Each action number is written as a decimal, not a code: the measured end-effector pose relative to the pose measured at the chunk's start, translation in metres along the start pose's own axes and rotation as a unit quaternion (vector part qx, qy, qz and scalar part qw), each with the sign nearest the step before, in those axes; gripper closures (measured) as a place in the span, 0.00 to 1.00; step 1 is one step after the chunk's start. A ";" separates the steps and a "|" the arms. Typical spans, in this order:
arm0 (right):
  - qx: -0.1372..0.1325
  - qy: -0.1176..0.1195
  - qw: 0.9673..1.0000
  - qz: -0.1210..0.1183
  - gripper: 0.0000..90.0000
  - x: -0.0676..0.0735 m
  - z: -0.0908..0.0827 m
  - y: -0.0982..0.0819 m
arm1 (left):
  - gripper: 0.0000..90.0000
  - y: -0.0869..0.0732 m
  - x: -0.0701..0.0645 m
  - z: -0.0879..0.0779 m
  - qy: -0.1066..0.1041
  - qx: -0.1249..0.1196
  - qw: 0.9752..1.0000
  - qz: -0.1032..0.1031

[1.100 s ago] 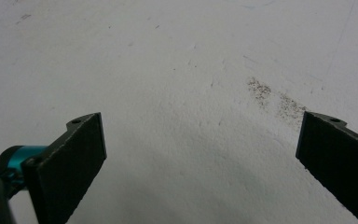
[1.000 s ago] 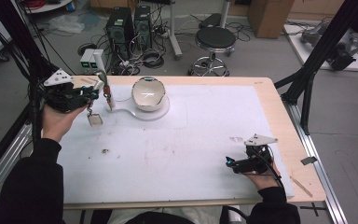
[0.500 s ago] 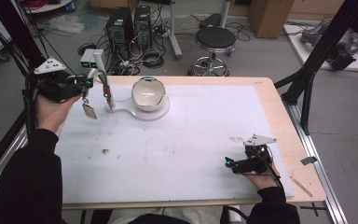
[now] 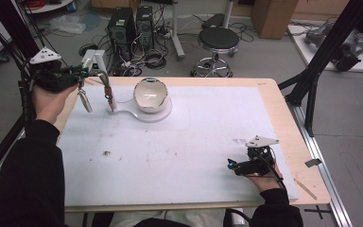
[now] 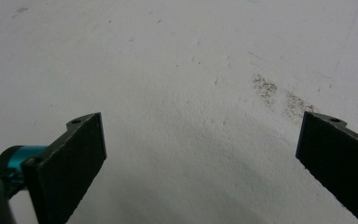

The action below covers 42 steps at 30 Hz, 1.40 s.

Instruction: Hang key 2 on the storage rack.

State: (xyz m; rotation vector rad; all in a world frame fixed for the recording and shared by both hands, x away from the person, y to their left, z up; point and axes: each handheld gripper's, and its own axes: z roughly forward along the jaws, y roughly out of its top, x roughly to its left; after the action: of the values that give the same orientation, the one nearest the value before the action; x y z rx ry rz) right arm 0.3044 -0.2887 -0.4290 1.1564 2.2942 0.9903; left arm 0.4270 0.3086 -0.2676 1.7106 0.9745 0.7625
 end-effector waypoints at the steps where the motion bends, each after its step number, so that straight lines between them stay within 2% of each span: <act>1: 0.000 0.000 1.000 0.000 0.01 0.000 0.000 0.000 | 0.83 0.000 0.001 0.001 0.002 0.000 1.000 0.001; 3: -0.002 0.000 1.000 -0.001 0.01 -0.001 0.000 0.000 | 0.83 0.001 0.005 0.005 0.007 -0.001 1.000 0.004; 7: 0.002 0.001 1.000 0.004 0.01 -0.001 0.000 -0.002 | 0.83 0.007 0.013 0.013 -0.005 -0.002 1.000 -0.013; 10: 0.001 0.001 1.000 0.002 0.01 -0.001 0.000 -0.002 | 0.83 0.011 0.016 0.019 -0.002 0.011 1.000 -0.005; 15: -0.004 -0.003 1.000 0.003 0.01 -0.002 -0.005 -0.004 | 0.83 0.014 0.018 0.024 0.001 0.009 1.000 -0.002; 17: -0.007 -0.003 1.000 0.006 0.01 -0.003 -0.005 -0.004 | 0.83 0.014 0.020 0.026 0.011 0.009 1.000 0.003; 19: -0.006 -0.004 1.000 0.007 0.01 -0.003 -0.006 -0.005 | 0.83 0.012 0.024 0.029 0.013 0.010 1.000 -0.003; 22: -0.005 -0.004 1.000 0.007 0.01 -0.002 -0.006 -0.005 | 0.83 0.008 0.029 0.033 0.010 0.014 1.000 -0.022; 25: -0.007 -0.004 1.000 0.008 0.01 -0.002 -0.006 -0.005 | 0.83 0.006 0.033 0.037 0.020 0.017 0.999 -0.020; 29: -0.003 -0.003 1.000 0.006 0.01 -0.002 -0.004 -0.006 | 0.83 0.004 0.040 0.039 0.029 0.003 0.999 -0.029; 32: 0.000 -0.002 1.000 0.005 0.01 -0.001 -0.003 -0.006 | 0.83 0.000 0.047 0.043 0.026 -0.006 0.998 -0.049; 38: 0.006 -0.005 1.000 -0.002 0.01 0.002 -0.002 -0.005 | 0.83 -0.001 0.049 0.049 0.032 -0.026 0.998 -0.052; 40: 0.009 -0.006 1.000 -0.003 0.01 0.003 -0.002 -0.005 | 0.83 -0.001 0.048 0.051 0.027 -0.032 0.998 -0.055; 42: 0.009 -0.008 1.000 -0.003 0.01 0.004 -0.002 -0.005 | 0.83 -0.001 0.044 0.054 0.024 -0.035 0.998 -0.047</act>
State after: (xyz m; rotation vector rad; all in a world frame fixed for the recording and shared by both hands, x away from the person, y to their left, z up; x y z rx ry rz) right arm 0.2980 -0.2886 -0.4315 1.1606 2.2977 0.9563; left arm 0.4929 0.3237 -0.2837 1.5816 1.0428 0.7709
